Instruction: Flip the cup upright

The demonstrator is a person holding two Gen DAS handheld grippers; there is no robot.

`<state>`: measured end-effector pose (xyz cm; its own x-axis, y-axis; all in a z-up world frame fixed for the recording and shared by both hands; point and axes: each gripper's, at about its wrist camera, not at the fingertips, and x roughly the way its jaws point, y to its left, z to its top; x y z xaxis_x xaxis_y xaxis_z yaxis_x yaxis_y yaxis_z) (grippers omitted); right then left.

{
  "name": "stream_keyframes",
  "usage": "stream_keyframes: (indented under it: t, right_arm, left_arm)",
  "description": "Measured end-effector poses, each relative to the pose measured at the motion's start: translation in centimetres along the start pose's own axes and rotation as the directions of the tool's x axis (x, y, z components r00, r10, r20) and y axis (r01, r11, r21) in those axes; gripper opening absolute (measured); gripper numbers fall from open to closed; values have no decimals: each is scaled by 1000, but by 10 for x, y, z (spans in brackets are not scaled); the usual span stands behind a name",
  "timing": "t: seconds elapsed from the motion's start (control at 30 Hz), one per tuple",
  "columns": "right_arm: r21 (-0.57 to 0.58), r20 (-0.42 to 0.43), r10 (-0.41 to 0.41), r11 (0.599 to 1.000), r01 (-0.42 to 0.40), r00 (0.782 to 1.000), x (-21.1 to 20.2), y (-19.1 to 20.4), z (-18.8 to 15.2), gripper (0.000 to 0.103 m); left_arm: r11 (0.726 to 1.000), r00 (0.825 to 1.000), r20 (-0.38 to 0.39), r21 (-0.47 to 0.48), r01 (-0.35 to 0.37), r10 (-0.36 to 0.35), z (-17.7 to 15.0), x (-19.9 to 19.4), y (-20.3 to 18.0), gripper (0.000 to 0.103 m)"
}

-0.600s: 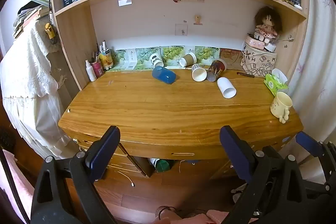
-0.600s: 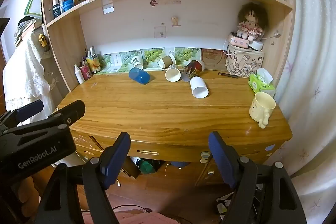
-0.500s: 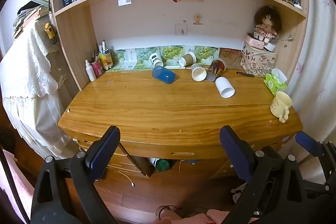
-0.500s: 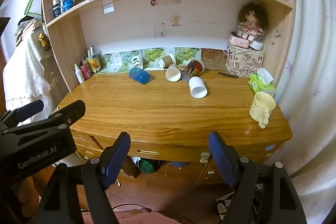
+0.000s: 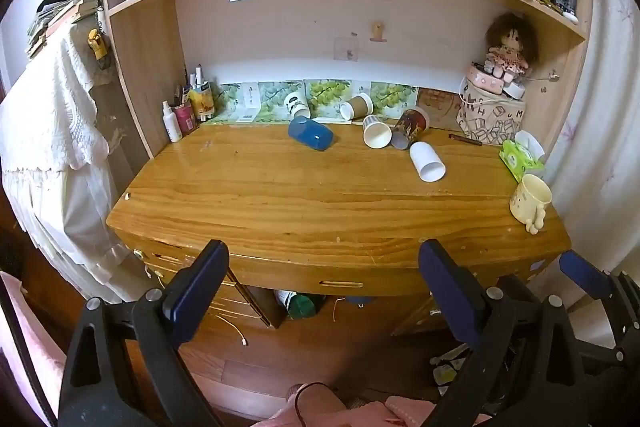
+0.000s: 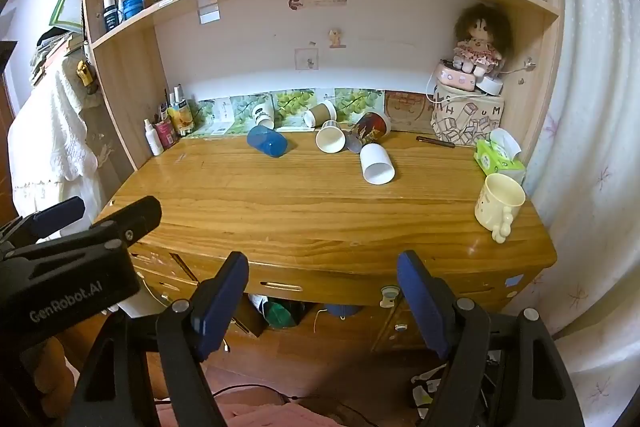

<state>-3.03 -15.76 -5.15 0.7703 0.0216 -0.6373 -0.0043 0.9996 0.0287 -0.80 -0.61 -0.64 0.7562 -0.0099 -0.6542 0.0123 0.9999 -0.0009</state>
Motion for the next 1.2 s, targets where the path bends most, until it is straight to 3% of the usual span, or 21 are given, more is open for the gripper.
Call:
stream_keyframes:
  t: [0.63, 1.2]
  right_arm:
    - [31, 9, 20, 999, -20, 1000, 6, -19, 3, 78]
    - [50, -50, 8, 999, -5, 999, 56, -31, 29, 78]
  left_arm:
    - [999, 999, 24, -22, -34, 35, 5, -5, -1, 97]
    - [1000, 999, -50, -5, -9, 9, 41, 56, -11, 97]
